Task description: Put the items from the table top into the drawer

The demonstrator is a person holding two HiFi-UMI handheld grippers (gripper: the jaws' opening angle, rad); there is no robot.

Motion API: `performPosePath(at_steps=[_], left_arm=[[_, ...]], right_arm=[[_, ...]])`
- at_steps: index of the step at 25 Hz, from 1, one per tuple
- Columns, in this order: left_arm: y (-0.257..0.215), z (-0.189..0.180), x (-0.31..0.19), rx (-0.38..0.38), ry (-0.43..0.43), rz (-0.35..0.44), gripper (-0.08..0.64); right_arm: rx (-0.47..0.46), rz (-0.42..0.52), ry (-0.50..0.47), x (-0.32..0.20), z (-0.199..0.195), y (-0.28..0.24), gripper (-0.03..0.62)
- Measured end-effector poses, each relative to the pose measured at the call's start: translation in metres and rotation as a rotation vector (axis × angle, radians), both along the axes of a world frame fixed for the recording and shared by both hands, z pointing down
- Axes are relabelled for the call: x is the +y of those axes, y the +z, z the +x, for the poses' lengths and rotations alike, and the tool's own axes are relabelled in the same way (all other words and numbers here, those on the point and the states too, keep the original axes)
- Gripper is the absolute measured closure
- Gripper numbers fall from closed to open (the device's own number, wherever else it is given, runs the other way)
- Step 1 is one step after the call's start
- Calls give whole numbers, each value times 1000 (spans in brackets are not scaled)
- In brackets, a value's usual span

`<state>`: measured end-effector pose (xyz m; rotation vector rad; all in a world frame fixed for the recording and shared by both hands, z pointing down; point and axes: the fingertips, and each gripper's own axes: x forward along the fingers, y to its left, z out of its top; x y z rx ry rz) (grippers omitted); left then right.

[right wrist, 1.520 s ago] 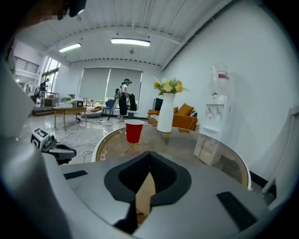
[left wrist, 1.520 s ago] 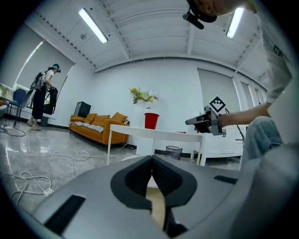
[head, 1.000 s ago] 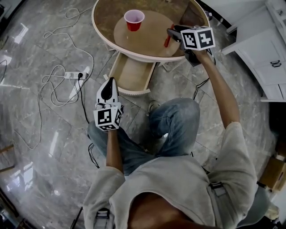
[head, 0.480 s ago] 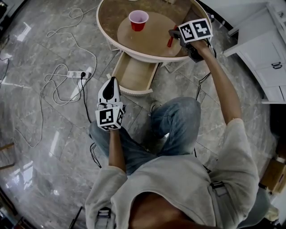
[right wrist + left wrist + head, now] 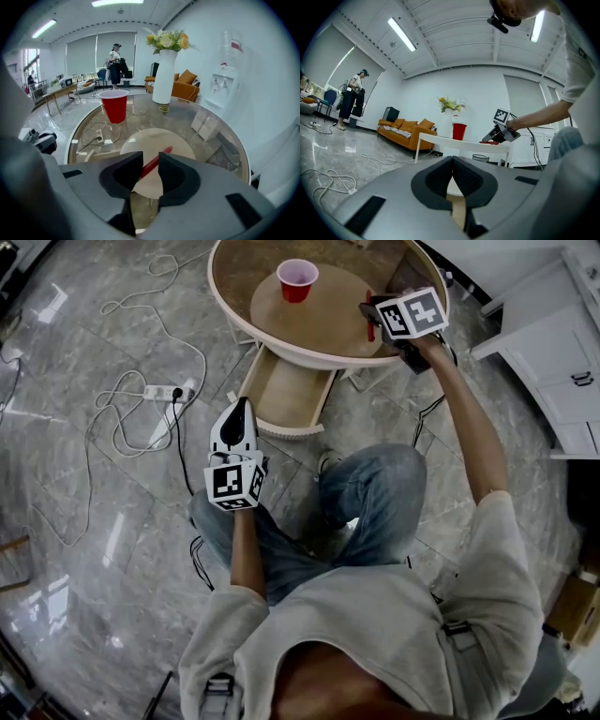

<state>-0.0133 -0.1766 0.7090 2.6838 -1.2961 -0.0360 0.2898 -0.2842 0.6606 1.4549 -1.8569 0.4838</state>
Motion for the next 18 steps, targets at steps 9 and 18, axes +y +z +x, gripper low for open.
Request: performPosePath(at_steps=[9,18], left_arm=[[-5,-4,2,13,-10,7,545],[-6,-6,4,9,-14,9,545]], right_arm=[[74,29,32,-1,20,-2,542],[29,84,36,3,24,-12,558]])
